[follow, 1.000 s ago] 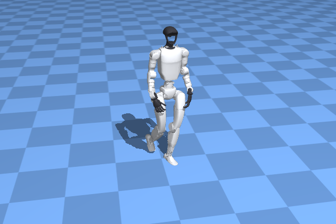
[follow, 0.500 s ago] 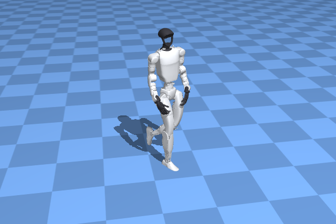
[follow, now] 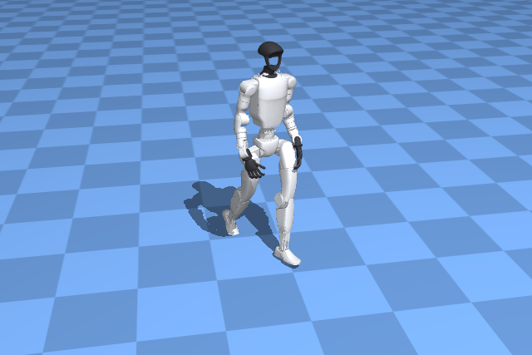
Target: Walk run
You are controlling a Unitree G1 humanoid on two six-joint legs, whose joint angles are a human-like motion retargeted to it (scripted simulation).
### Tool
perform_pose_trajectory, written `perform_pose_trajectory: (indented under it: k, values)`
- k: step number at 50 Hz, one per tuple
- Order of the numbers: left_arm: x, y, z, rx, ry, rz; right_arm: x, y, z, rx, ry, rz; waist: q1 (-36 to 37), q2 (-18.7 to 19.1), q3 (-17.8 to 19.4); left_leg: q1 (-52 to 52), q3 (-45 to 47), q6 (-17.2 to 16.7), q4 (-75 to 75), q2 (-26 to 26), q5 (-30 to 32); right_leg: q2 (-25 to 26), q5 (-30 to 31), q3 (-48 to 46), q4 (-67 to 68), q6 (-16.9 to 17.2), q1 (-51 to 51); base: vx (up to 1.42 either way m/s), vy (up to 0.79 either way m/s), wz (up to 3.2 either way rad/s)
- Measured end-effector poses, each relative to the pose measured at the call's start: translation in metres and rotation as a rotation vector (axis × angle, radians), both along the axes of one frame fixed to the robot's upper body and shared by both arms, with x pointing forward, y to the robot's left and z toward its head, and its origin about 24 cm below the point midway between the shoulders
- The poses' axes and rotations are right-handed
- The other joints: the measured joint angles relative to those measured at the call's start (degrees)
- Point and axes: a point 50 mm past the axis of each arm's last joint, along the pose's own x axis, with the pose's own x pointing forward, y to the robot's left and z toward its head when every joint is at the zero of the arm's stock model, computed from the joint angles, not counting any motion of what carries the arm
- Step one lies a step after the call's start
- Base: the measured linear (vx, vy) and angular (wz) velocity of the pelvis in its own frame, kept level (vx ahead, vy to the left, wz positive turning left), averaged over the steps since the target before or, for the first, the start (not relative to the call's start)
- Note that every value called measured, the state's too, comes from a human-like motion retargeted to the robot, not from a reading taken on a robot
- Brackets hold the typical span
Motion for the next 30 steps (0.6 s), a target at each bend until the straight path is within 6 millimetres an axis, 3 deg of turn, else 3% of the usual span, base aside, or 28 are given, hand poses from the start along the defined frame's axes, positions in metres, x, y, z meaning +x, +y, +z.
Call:
perform_pose_trajectory:
  k: [2, 4, 5, 7, 9, 13, 16, 18, 20, 22, 23, 25, 26, 28, 30]
  values:
    - [-0.002, 0.008, 0.000, -0.027, 0.029, 0.016, -0.005, 0.006, -0.002, 0.010, 0.009, 0.003, -4.7, 0.3, -0.4, 0.9, -3.5, 2.1, 5.0, -0.8, -4.1, 3.1, 8.9, 1.9, 13.3, 3.9, -4.9, 1.14, -0.22, 1.01]
    - [-0.008, 0.015, -0.002, -0.039, 0.092, -0.029, -0.002, 0.008, -0.001, 0.010, -0.001, 0.020, -6.8, -0.2, 0.5, 4.0, -3.4, 2.5, 7.1, -1.2, -7.1, 3.3, 10.4, 3.0, 28.6, 6.7, -10.8, 1.12, -0.25, 0.13]
    - [-0.012, 0.019, -0.003, -0.029, 0.130, -0.061, 0.001, 0.010, -0.001, 0.011, -0.014, 0.031, -5.9, 1.8, 0.5, 5.8, -3.3, 2.3, 6.5, 1.6, -7.9, 4.5, 10.4, 2.7, 29.5, 6.3, -12.5, 1.23, -0.21, -0.55]
    - [-0.017, 0.019, -0.006, -0.008, 0.190, -0.146, 0.006, 0.005, 0.002, -0.017, -0.052, 0.028, -7.2, 4.9, 0.2, 10.1, -5.5, 2.5, 4.9, 2.6, -10.0, 5.2, 4.3, -0.6, 30.0, 2.5, -17.2, 1.09, -0.16, 0.02]
    - [-0.021, 0.016, -0.008, 0.010, 0.213, -0.222, 0.009, 0.001, 0.004, -0.054, -0.098, 0.004, -8.3, 6.2, 0.4, 14.1, -6.7, 2.4, 2.5, 2.4, -10.4, 4.4, -0.6, -1.0, 29.4, 1.1, -21.9, 1.03, -0.17, 0.49]
    - [-0.024, 0.008, -0.008, 0.020, 0.188, -0.356, 0.017, -0.001, 0.012, -0.046, -0.241, -0.141, -13.9, 7.6, 0.6, 20.8, -9.4, 2.5, -1.1, 0.8, -11.7, -1.6, -10.4, -3.9, 19.6, 0.8, -30.4, 0.96, -0.22, 1.26]
    - [-0.027, 0.003, -0.009, 0.029, 0.186, -0.415, 0.022, -0.001, 0.017, -0.028, -0.323, -0.265, -18.3, 6.4, 0.6, 25.5, -11.1, 3.4, -2.0, -2.0, -14.1, -7.6, -12.0, -6.2, 5.3, 2.1, -34.5, 0.94, -0.35, 1.32]
    - [-0.030, 0.002, -0.010, 0.032, 0.211, -0.450, 0.022, 0.000, 0.017, -0.021, -0.326, -0.297, -20.2, 5.2, 0.9, 28.9, -12.6, 3.8, -2.0, -3.5, -16.1, -10.0, -14.4, -6.7, -3.8, 0.0, -36.9, 0.98, -0.49, 1.00]
    - [-0.033, 0.001, -0.012, 0.025, 0.256, -0.469, 0.018, 0.004, 0.014, -0.007, -0.275, -0.269, -20.9, 4.6, 1.1, 31.9, -13.4, 3.5, -1.8, -3.5, -17.7, -9.3, -18.2, -3.5, -12.3, -0.8, -39.1, 1.08, -0.60, 0.46]
    - [-0.037, 0.000, -0.014, 0.007, 0.304, -0.464, 0.012, 0.007, 0.009, 0.003, -0.200, -0.202, -20.3, 5.0, 0.9, 34.0, -13.0, 2.3, -1.0, -2.4, -17.7, -8.3, -20.0, -2.5, -17.2, 0.4, -40.0, 0.92, -0.53, 0.17]
    - [-0.038, -0.001, -0.014, -0.001, 0.319, -0.460, 0.009, 0.007, 0.007, 0.001, -0.168, -0.178, -20.2, 5.0, 0.7, 34.8, -13.2, 1.5, -0.1, -2.4, -16.9, -8.5, -20.1, -3.7, -16.8, 0.9, -39.9, 0.96, -0.58, 0.29]
    - [-0.040, -0.002, -0.015, -0.004, 0.333, -0.459, 0.011, 0.008, 0.008, 0.008, -0.163, -0.188, -20.4, 5.2, -0.2, 35.5, -12.8, -0.7, 2.0, -2.1, -13.0, -8.6, -20.2, -4.4, -11.9, -2.6, -39.7, 0.99, -0.61, 0.61]
    - [-0.042, -0.003, -0.015, 0.001, 0.335, -0.461, 0.015, 0.005, 0.010, 0.010, -0.195, -0.235, -21.7, 5.1, -0.6, 35.8, -13.3, -2.0, 3.9, -1.8, -9.0, -9.3, -17.2, -5.7, -10.3, -3.7, -39.4, 1.01, -0.62, 1.17]
    - [-0.047, -0.002, -0.016, 0.010, 0.333, -0.448, 0.018, 0.002, 0.013, 0.012, -0.255, -0.336, -23.7, 5.1, -1.5, 35.6, -13.6, -4.7, 9.4, -1.2, 2.0, -10.1, -12.5, -6.4, -8.0, -4.5, -37.1, 1.12, -0.75, 1.23]
    - [-0.048, 0.000, -0.016, 0.014, 0.323, -0.412, 0.016, 0.004, 0.013, 0.029, -0.269, -0.413, -22.9, 5.0, -2.0, 32.5, -10.2, -8.6, 18.3, 0.1, 15.2, -8.6, -14.0, 2.0, -4.9, -6.3, -35.1, 1.11, -0.82, 0.42]
